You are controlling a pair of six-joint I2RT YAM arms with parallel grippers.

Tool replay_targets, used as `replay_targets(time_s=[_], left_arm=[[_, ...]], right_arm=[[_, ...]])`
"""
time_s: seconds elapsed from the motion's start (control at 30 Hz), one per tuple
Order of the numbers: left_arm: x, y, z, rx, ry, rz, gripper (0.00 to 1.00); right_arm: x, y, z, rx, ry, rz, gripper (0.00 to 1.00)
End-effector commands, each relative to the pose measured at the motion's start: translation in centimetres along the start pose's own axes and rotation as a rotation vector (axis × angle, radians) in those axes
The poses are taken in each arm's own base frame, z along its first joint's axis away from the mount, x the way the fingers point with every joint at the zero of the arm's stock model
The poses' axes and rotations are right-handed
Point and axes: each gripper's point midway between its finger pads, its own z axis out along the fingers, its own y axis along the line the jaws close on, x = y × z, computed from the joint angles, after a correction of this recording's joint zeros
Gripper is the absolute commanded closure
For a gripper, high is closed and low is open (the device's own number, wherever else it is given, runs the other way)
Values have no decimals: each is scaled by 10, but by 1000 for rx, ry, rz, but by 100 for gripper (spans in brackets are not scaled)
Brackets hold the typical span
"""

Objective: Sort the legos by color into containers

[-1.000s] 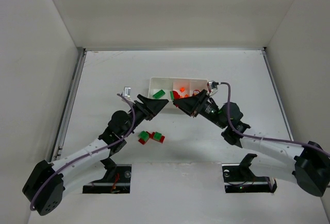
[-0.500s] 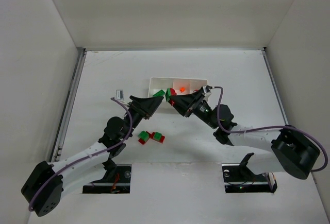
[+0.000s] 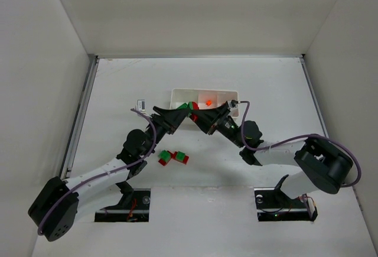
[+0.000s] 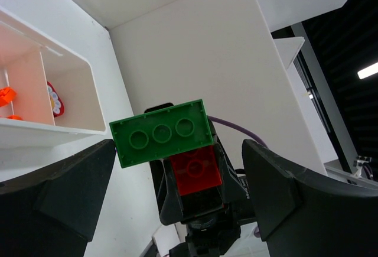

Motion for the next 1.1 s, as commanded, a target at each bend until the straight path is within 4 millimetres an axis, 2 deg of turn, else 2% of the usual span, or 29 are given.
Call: replay_targets(time_s=[0.0,0.2,0.33,0.67,0.87,1.07], left_arm=[[-11,-34,8,105,-23,18,14],[-16,-31,12,91,-32,30,19],[-16,-30,15,85,-30,34,27],[-6,-21,22,53,3,53,26],[-3,-16,23,42,10,62,41],[0,-10,24,12,30,82,48]], right_arm=[[14,42,3,-152,53,10,77],[12,36,1,-138,43,7,77],[12,32,0,-127,44,-4,78],[9,6,-1,-40,31,-49,78],[3,-3,-6,-7,7,-76,78],[-11,-5,-12,34,-28,-157,78]])
